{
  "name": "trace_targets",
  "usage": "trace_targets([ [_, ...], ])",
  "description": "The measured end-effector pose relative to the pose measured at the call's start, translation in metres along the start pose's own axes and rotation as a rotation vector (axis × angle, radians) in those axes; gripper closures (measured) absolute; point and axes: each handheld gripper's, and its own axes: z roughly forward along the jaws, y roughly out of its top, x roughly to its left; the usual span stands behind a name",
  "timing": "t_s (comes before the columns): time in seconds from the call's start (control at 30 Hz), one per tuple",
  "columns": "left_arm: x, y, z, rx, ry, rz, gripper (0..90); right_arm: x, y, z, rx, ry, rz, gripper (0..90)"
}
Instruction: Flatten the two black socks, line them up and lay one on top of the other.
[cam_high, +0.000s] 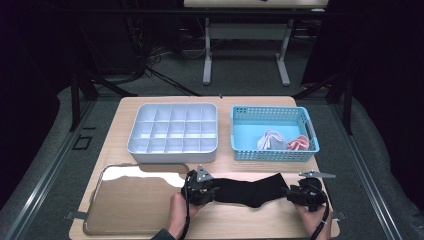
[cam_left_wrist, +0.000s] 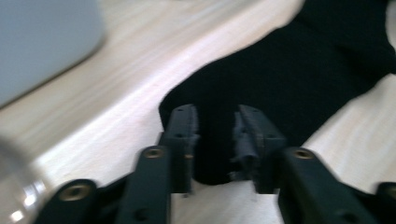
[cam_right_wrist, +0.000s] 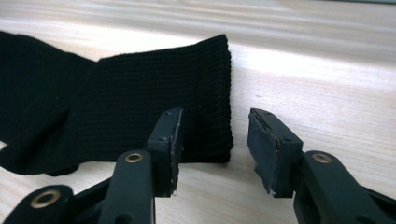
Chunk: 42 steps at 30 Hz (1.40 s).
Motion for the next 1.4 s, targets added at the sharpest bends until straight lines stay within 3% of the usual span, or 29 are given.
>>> trace_targets([
  [0.17,0.012,-0.003,0.003,0.040,0.013,-0.069,57.8,0.004,-0.001,0.005,0.027,-0.009,-0.006,56.9],
  [0.27,0.014,-0.004,0.008,0.081,-0.007,-0.084,56.7,0.004,-0.001,0.005,0.027,-0.007,-0.002,59.9],
  [0.43,0.013,-0.005,0.012,0.095,-0.022,-0.096,61.9,0.005,0.000,0.006,0.036,-0.014,-0.013,68.6],
  [0.7,0.013,-0.005,0.013,0.097,-0.066,-0.107,76.8,-0.001,-0.001,0.007,0.033,0.042,-0.006,78.9],
  [0.87,0.014,-0.006,0.013,0.092,-0.084,-0.120,81.1,-0.012,-0.004,0.006,0.010,0.111,0.058,80.2],
  [1.17,0.009,-0.006,0.016,0.066,-0.111,-0.128,81.9,-0.007,0.006,-0.027,-0.061,0.141,0.029,80.3],
  [1.4,0.006,-0.003,0.016,0.058,-0.116,-0.132,81.9,0.010,0.016,-0.049,-0.107,0.186,-0.017,80.2],
])
